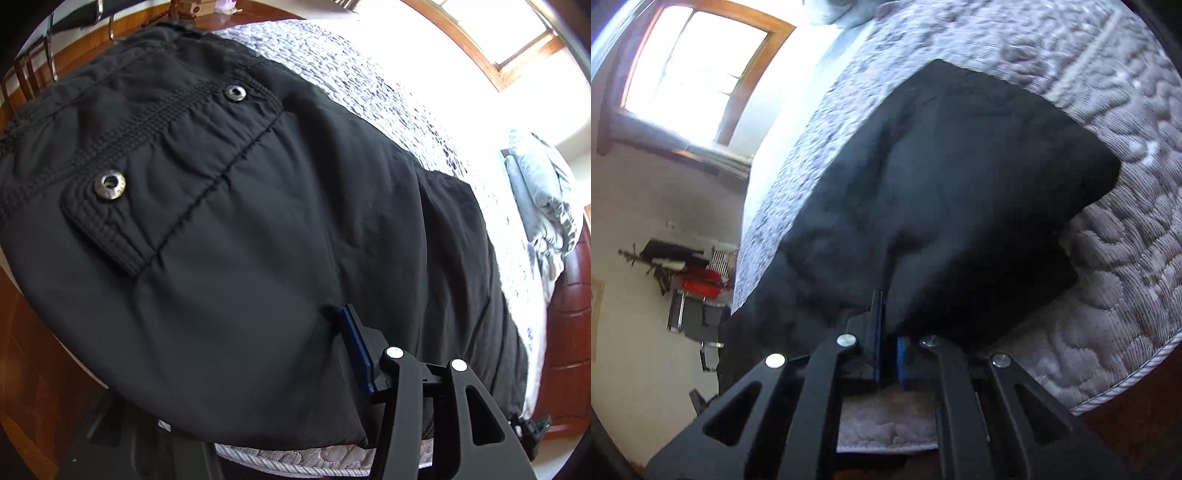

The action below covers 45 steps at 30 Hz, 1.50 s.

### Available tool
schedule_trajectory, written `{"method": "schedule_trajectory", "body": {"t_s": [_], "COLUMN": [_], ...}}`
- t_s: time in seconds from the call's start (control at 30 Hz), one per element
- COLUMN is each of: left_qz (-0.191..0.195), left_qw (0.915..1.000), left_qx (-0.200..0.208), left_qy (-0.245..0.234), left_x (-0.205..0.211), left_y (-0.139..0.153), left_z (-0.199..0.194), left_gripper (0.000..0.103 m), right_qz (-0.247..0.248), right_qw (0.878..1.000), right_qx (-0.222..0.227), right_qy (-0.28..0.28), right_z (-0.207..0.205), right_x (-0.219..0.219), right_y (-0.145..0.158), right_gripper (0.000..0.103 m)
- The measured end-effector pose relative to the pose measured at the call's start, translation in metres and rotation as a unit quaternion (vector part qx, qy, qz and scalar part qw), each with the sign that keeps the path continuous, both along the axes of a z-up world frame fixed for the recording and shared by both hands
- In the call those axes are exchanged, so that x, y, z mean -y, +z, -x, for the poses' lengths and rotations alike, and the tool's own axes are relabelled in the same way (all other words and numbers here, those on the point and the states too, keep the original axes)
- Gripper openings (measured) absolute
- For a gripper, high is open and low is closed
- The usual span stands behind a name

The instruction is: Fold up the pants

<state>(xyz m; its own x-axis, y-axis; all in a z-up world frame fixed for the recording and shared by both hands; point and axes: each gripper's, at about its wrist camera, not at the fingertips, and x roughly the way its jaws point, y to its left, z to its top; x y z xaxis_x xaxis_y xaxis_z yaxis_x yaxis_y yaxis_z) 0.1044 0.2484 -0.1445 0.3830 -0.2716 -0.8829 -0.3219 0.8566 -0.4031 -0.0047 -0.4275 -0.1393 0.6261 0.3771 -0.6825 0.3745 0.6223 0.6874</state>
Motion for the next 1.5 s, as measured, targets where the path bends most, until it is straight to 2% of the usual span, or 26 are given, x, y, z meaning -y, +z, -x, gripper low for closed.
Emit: {"method": "schedule_trajectory", "body": {"t_s": [0.07,0.1,0.13,0.2,0.27,0.33,0.4,0.5,0.57,0.63,0.7,0.8,0.9,1.0,1.07,1.1,1.13,1.17,1.2,1.23,1.3,1.37,1.4,1.43,1.5], "left_qz": [0.016,0.022,0.029,0.032,0.026,0.008,0.002,0.007,0.026,0.040,0.039,0.043,0.037,0.014,0.028,0.024,0.007,-0.019,-0.042,-0.058,-0.089,-0.109,-0.112,-0.110,-0.095], "left_qw": [0.9998,0.9997,0.9995,0.9994,0.9995,0.9997,0.9995,0.9984,0.9961,0.9947,0.9954,0.9961,0.9939,0.9964,0.9958,0.9956,0.9958,0.9953,0.9938,0.9923,0.9889,0.9859,0.9859,0.9866,0.9880], "left_qx": [-0.002,-0.003,-0.005,-0.003,0.003,0.011,0.019,0.022,0.030,0.024,0.017,0.032,0.082,0.056,0.041,0.046,0.051,0.052,0.053,0.054,0.051,0.057,0.053,0.047,0.038], "left_qy": [0.009,0.012,0.014,0.015,0.016,0.020,0.025,0.051,0.078,0.091,0.086,0.069,0.063,0.063,0.077,0.077,0.076,0.080,0.088,0.095,0.108,0.114,0.112,0.111,0.116], "left_x": [-0.009,-0.014,-0.016,-0.017,-0.020,-0.024,-0.029,-0.050,-0.070,-0.082,-0.089,-0.091,-0.096,-0.106,-0.113,-0.113,-0.110,-0.107,-0.104,-0.100,-0.094,-0.092,-0.092,-0.093,-0.094], "left_y": [-0.002,-0.004,-0.005,-0.005,-0.003,0.001,0.005,0.008,0.010,0.009,0.007,0.016,0.040,0.021,0.003,0.003,0.007,0.011,0.016,0.020,0.029,0.037,0.039,0.038,0.033], "left_z": [0.001,0.003,0.002,0.002,0.006,0.010,0.016,0.020,0.020,0.016,0.011,0.011,0.020,0.015,0.014,0.015,0.016,0.019,0.024,0.028,0.037,0.049,0.054,0.057,0.063], "left_gripper": [0.051,0.051,0.051,0.051,0.051,0.053,0.061,0.062,0.060,0.044,0.027,0.010,0.007,0.007,0.009,0.012,0.022,0.027,0.039,0.059,0.084,0.084,0.090,0.095,0.095], "right_qz": [0.041,0.052,0.044,0.019,0.012,0.011,0.015,0.024,0.026,0.026,0.020,0.023,0.028,0.030,0.035,0.035,0.034,0.033,0.032,0.027,0.015,0.003,0.001,0.001,-0.001], "right_qw": [0.998,0.997,0.997,0.998,0.998,0.999,0.999,0.999,0.999,0.999,0.999,0.998,0.999,0.998,0.998,0.998,0.998,0.998,0.999,0.999,0.999,0.999,0.999,0.999,0.998], "right_qx": [-0.029,-0.045,-0.062,-0.061,-0.053,-0.037,-0.038,-0.039,-0.040,-0.044,-0.045,-0.048,-0.041,-0.049,-0.054,-0.051,-0.047,-0.045,-0.043,-0.039,-0.037,-0.035,-0.035,-0.039,-0.045], "right_qy": [0.024,0.031,0.031,0.024,0.029,0.022,0.020,0.002,-0.006,-0.014,-0.018,-0.022,-0.015,-0.006,-0.003,-0.003,0.000,0.002,0.003,0.000,-0.010,-0.026,-0.032,-0.034,-0.036], "right_z": [-0.004,-0.006,-0.007,-0.008,-0.006,0.007,0.010,0.015,0.010,0.008,0.009,0.004,0.001,-0.005,-0.006,-0.006,-0.004,-0.003,0.002,0.006,0.009,0.021,0.027,0.030,0.038], "right_x": [-0.017,-0.018,-0.016,-0.020,-0.020,-0.013,-0.011,-0.005,0.001,0.005,0.007,0.003,0.001,-0.001,-0.002,0.000,0.002,0.002,0.007,0.011,0.015,0.023,0.027,0.029,0.032], "right_y": [0.005,0.002,-0.006,-0.009,-0.006,0.004,0.009,0.012,0.013,0.006,0.002,-0.001,0.003,0.000,-0.001,-0.001,0.001,0.002,0.005,0.007,0.007,0.007,0.006,0.005,-0.001], "right_gripper": [0.005,0.009,0.011,0.013,0.028,0.053,0.059,0.059,0.058,0.051,0.050,0.050,0.050,0.050,0.050,0.050,0.051,0.054,0.059,0.063,0.064,0.068,0.072,0.073,0.073]}}
